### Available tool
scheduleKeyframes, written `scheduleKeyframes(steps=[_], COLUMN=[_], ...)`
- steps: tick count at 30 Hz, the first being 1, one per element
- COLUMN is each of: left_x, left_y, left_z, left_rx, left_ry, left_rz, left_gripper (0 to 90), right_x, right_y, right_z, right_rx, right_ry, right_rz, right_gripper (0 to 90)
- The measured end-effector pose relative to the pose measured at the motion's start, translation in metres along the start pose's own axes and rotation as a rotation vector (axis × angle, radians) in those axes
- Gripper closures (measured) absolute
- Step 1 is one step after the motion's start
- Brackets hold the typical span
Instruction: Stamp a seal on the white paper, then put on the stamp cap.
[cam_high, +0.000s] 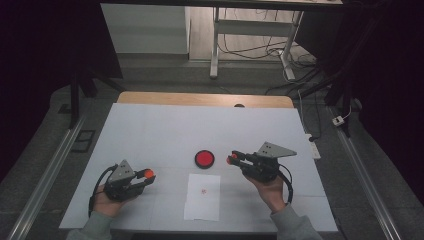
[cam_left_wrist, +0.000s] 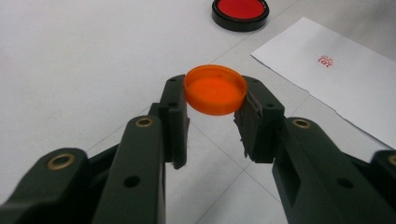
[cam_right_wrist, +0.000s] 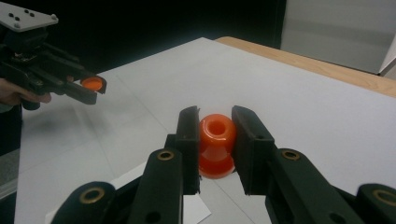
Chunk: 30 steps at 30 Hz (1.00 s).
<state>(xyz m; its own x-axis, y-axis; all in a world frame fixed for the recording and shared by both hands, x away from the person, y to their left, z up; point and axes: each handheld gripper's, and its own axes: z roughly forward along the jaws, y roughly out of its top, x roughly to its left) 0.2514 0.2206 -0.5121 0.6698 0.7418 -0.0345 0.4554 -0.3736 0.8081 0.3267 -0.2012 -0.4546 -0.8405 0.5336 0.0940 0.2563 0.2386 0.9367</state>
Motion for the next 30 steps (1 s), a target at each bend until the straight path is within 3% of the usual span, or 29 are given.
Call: scheduleKeyframes(steps=[30], left_x=[-0.0073], left_y=[0.0073], left_z=[0.0053], left_rx=[-0.007], left_ry=[-0.015], left_rz=[0.024], left_gripper=[64.4], right_x=[0.0015], right_y=[-0.0005], right_z=[0.0023], right_rx=[0.008], right_ry=[0.011], right_rz=[-0.004], right_gripper=[71.8])
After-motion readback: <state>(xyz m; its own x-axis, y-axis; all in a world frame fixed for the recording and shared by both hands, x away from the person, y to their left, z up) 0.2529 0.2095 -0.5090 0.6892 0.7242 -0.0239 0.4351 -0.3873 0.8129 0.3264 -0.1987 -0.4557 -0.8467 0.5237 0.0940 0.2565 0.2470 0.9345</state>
